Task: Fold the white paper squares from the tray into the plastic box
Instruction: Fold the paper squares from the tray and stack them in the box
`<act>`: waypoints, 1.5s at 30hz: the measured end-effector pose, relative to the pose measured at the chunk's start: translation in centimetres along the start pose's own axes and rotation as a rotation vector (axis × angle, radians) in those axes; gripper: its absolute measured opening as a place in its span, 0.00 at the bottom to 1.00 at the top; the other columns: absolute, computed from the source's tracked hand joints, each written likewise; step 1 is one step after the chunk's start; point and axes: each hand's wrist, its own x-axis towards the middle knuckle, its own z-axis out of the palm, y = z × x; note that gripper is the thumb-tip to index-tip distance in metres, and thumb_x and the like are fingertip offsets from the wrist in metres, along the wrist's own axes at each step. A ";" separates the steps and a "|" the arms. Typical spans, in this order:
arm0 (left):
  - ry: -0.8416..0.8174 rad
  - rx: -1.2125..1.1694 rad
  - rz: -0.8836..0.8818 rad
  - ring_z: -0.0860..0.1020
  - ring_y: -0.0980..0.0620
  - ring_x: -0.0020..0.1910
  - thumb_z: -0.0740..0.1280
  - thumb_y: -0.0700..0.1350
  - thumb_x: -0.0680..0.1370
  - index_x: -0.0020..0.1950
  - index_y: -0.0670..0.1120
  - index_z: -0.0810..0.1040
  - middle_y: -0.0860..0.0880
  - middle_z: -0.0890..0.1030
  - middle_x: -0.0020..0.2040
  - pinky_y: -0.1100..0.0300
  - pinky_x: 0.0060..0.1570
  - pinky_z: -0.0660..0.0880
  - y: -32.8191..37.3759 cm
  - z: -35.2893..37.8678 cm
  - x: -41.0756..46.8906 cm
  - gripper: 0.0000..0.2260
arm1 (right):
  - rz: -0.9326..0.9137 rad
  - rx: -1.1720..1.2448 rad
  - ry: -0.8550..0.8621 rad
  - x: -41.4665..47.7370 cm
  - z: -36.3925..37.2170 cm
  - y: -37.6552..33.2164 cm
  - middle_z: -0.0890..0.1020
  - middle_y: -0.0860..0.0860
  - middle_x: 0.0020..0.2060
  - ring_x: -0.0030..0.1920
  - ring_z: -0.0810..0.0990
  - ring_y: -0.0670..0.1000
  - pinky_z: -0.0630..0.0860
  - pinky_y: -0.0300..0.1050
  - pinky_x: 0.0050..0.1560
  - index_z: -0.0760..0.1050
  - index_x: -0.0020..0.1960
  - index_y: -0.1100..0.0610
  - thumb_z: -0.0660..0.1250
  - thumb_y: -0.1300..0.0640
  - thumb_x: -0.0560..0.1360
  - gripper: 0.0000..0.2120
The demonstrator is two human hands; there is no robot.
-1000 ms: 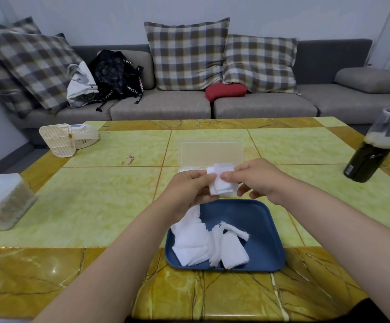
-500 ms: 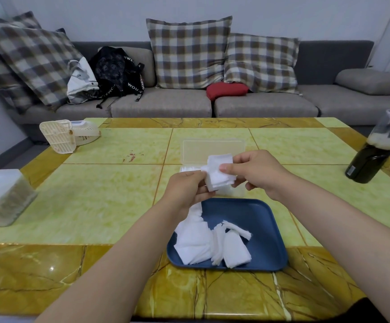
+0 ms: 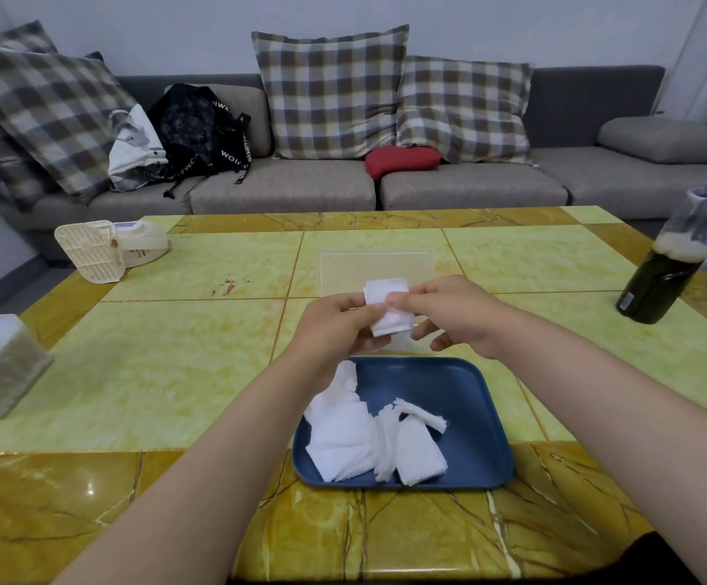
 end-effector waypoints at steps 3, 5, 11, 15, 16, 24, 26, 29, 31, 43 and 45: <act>-0.003 0.030 -0.008 0.86 0.46 0.42 0.70 0.37 0.79 0.54 0.38 0.81 0.40 0.85 0.48 0.59 0.42 0.83 0.7 0.4 0.8 0.06 | 0.026 0.086 -0.079 0.5 -0.9 -0.1 0.85 0.51 0.44 0.38 0.83 0.50 0.78 0.44 0.37 0.83 0.54 0.57 0.75 0.54 0.75 0.10; 0.001 0.153 0.026 0.86 0.47 0.40 0.70 0.38 0.79 0.55 0.39 0.79 0.41 0.85 0.46 0.58 0.41 0.84 1.1 0.9 1.3 0.06 | 0.024 0.145 -0.010 1.2 -1.6 -0.1 0.86 0.53 0.42 0.35 0.83 0.50 0.79 0.45 0.38 0.81 0.54 0.58 0.75 0.58 0.75 0.09; 0.080 0.835 0.293 0.82 0.54 0.45 0.65 0.45 0.80 0.54 0.51 0.82 0.52 0.85 0.49 0.59 0.44 0.78 0.1 1.8 4.4 0.07 | 0.042 0.066 0.316 3.6 -3.9 0.9 0.83 0.57 0.50 0.36 0.85 0.54 0.77 0.43 0.29 0.78 0.62 0.60 0.70 0.61 0.76 0.14; -0.050 1.258 0.369 0.71 0.52 0.62 0.63 0.48 0.81 0.60 0.57 0.82 0.52 0.79 0.58 0.56 0.60 0.71 -1.4 2.2 6.0 0.12 | 0.038 -0.125 0.344 4.5 -3.1 1.5 0.84 0.57 0.45 0.34 0.85 0.55 0.76 0.42 0.26 0.80 0.52 0.60 0.68 0.64 0.76 0.06; -0.063 1.326 0.386 0.69 0.51 0.63 0.62 0.50 0.81 0.61 0.58 0.81 0.51 0.77 0.59 0.56 0.62 0.69 -1.8 2.3 6.3 0.12 | 0.041 -0.183 0.335 4.8 -2.8 1.5 0.85 0.57 0.42 0.34 0.86 0.55 0.77 0.43 0.27 0.80 0.49 0.60 0.67 0.65 0.76 0.05; 0.001 1.349 0.391 0.66 0.49 0.62 0.59 0.46 0.78 0.62 0.53 0.81 0.50 0.73 0.60 0.56 0.62 0.66 -2.7 2.4 6.8 0.16 | 0.051 -0.798 0.359 5.7 0.4 0.4 0.74 0.52 0.30 0.28 0.71 0.51 0.65 0.38 0.26 0.68 0.31 0.58 0.66 0.68 0.69 0.11; 0.014 1.350 0.387 0.66 0.48 0.62 0.60 0.47 0.79 0.63 0.52 0.81 0.49 0.74 0.60 0.56 0.62 0.67 -2.7 2.2 6.8 0.16 | 0.059 -0.859 0.383 5.5 0.8 -0.1 0.71 0.52 0.32 0.29 0.69 0.50 0.63 0.39 0.26 0.67 0.33 0.58 0.65 0.69 0.71 0.12; 0.019 1.346 0.387 0.66 0.48 0.63 0.60 0.50 0.79 0.63 0.52 0.80 0.48 0.74 0.60 0.55 0.63 0.68 -2.8 1.8 6.7 0.16 | 0.084 -0.963 0.376 5.6 1.6 -0.5 0.70 0.52 0.34 0.31 0.69 0.50 0.63 0.40 0.26 0.67 0.35 0.57 0.65 0.69 0.73 0.13; 0.011 1.334 0.392 0.66 0.48 0.63 0.60 0.50 0.80 0.63 0.51 0.80 0.48 0.74 0.60 0.54 0.63 0.68 -2.9 1.6 6.7 0.16 | 0.107 -1.027 0.368 5.7 2.1 -0.6 0.71 0.51 0.34 0.32 0.71 0.50 0.63 0.40 0.26 0.68 0.36 0.57 0.64 0.69 0.73 0.12; 0.003 1.199 0.476 0.70 0.47 0.64 0.61 0.43 0.81 0.67 0.49 0.78 0.47 0.78 0.62 0.53 0.61 0.70 -2.9 0.6 6.7 0.15 | 0.174 -0.691 0.030 6.1 0.9 -1.4 0.80 0.54 0.36 0.31 0.74 0.51 0.69 0.38 0.29 0.80 0.56 0.66 0.64 0.65 0.78 0.10; 0.011 1.242 0.497 0.71 0.46 0.62 0.62 0.44 0.81 0.65 0.51 0.78 0.48 0.78 0.62 0.51 0.61 0.70 -3.0 0.6 6.8 0.14 | 0.139 -0.652 0.082 6.1 0.3 -1.2 0.74 0.52 0.32 0.29 0.72 0.48 0.69 0.37 0.28 0.79 0.57 0.67 0.65 0.67 0.77 0.10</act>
